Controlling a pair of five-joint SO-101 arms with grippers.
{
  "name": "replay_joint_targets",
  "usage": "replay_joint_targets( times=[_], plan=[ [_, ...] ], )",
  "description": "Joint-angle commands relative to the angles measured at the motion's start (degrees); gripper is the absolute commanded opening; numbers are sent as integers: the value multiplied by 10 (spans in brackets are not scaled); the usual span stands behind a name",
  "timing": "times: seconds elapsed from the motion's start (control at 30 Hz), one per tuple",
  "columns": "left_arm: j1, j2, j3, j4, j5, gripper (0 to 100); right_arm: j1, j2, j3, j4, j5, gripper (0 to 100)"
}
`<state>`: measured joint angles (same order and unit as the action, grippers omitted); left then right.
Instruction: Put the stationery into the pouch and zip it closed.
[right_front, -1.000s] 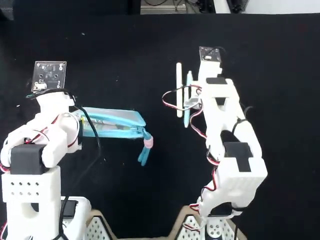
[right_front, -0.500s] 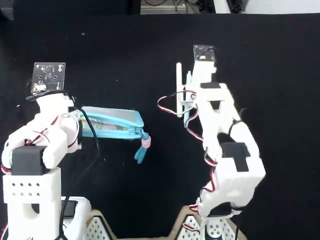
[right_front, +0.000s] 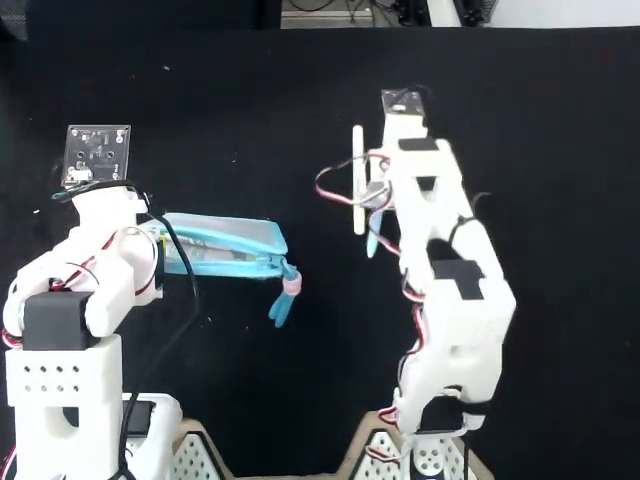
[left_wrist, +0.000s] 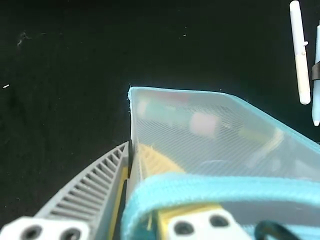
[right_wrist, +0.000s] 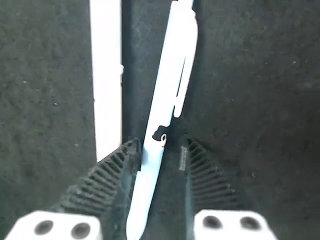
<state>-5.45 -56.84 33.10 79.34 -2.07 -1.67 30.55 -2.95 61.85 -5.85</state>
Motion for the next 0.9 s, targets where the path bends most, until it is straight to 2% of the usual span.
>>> replay_joint_targets(
  times=[0.0,0.1,0.33,0.5,0.63,0.87],
  plan=[
    [-4,0,-1,-6,4,33,37,3,-59,77,5,15],
    [-4,0,-2,-6,4,33,62,-4,-66,105,16,11],
    [-5,0,-1,-6,4,33,70,-71,-45,186,221,10],
    [-3,0,-1,-7,4,33,102,-90,-4,186,306,31],
    [-3,0,-2,-6,4,33,102,-90,0,190,322,166],
    [-6,0,-2,-6,4,33,63,-84,-65,216,320,152]
  ],
)
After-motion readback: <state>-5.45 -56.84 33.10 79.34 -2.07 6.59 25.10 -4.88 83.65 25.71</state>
